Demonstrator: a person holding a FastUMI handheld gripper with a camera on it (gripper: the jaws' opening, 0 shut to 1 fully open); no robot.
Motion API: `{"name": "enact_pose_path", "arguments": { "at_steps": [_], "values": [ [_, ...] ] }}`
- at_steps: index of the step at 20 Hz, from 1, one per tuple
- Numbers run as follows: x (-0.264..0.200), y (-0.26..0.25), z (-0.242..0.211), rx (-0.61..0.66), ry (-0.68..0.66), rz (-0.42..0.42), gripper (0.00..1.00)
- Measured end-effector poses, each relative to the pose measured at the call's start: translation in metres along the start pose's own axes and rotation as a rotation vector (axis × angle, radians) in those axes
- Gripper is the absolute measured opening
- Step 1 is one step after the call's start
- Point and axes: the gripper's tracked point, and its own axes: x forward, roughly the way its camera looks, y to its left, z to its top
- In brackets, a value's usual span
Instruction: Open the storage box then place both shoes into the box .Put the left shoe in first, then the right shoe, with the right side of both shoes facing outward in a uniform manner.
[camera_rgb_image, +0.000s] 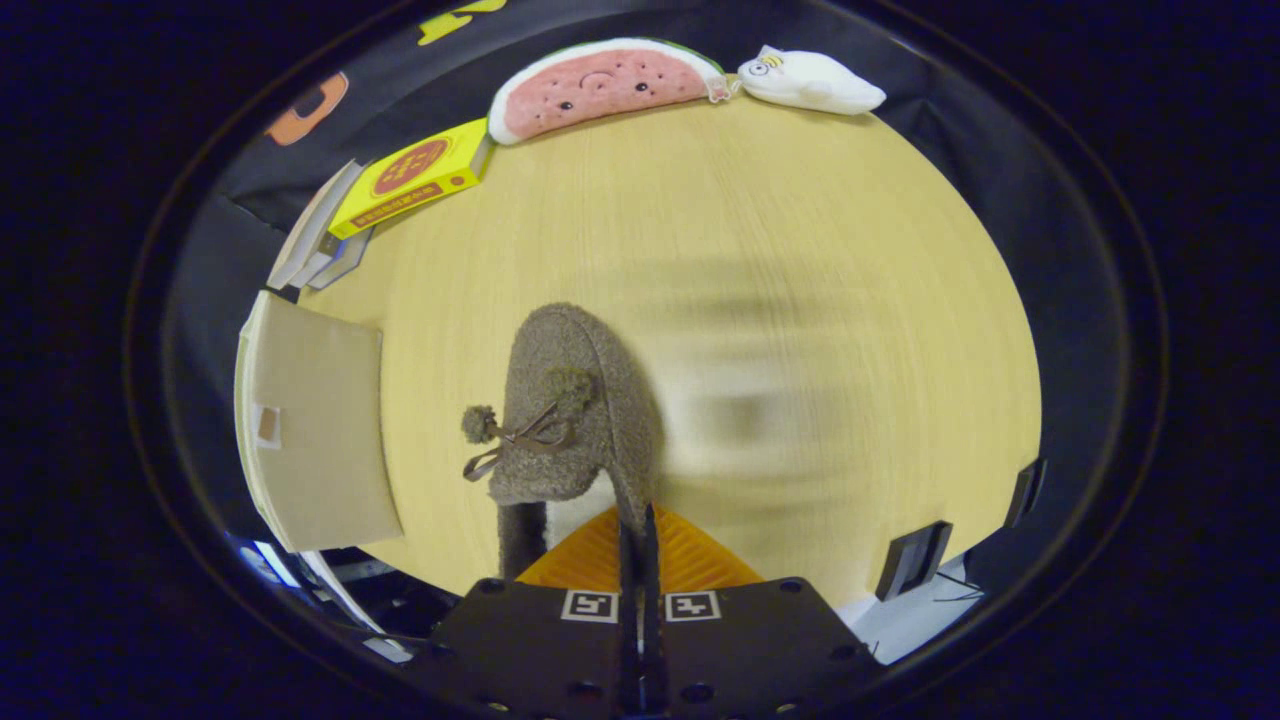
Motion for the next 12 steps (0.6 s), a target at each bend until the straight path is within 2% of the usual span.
{"name": "enact_pose_path", "arguments": {
  "at_steps": [5, 12],
  "values": [
    [-0.038, 0.041, 0.000, 0.024, -0.048, 0.123, 0.03],
    [-0.082, 0.121, 0.005, 0.026, -0.105, 0.211, 0.02]
  ]
}}
